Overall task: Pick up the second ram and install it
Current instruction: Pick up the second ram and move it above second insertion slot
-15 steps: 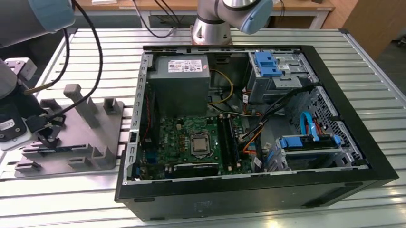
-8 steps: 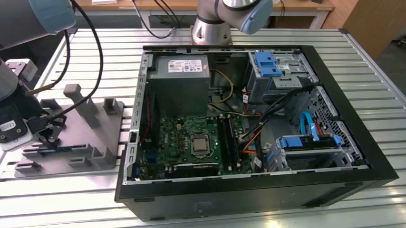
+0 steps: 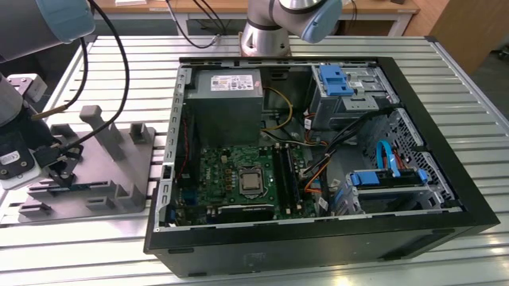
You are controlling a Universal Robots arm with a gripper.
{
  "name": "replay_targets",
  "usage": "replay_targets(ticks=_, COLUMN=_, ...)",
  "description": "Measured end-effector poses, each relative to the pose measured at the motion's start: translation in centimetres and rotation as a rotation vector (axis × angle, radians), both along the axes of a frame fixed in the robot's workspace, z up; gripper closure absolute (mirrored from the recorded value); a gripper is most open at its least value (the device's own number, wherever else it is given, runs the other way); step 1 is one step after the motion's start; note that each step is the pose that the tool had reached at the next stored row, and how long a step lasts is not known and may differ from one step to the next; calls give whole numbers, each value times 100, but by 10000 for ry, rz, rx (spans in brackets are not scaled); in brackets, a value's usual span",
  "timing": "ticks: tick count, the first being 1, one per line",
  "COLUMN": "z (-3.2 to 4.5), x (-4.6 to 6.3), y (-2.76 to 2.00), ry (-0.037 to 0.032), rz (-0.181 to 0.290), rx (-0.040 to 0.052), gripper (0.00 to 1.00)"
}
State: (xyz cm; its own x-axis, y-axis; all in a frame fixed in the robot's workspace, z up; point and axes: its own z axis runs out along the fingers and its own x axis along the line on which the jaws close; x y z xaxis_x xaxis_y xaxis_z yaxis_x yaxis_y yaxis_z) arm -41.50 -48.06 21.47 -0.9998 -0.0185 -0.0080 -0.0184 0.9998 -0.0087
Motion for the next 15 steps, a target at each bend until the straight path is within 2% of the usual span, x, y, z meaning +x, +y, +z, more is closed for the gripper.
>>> replay_targets(ticks=5, z=0, x=0, y=0, ry=-1, rz=327, rx=0, gripper=90)
replay_targets(ticks=15, z=0, x=0, y=0, ry=0, rz=1997, rx=0, gripper=90)
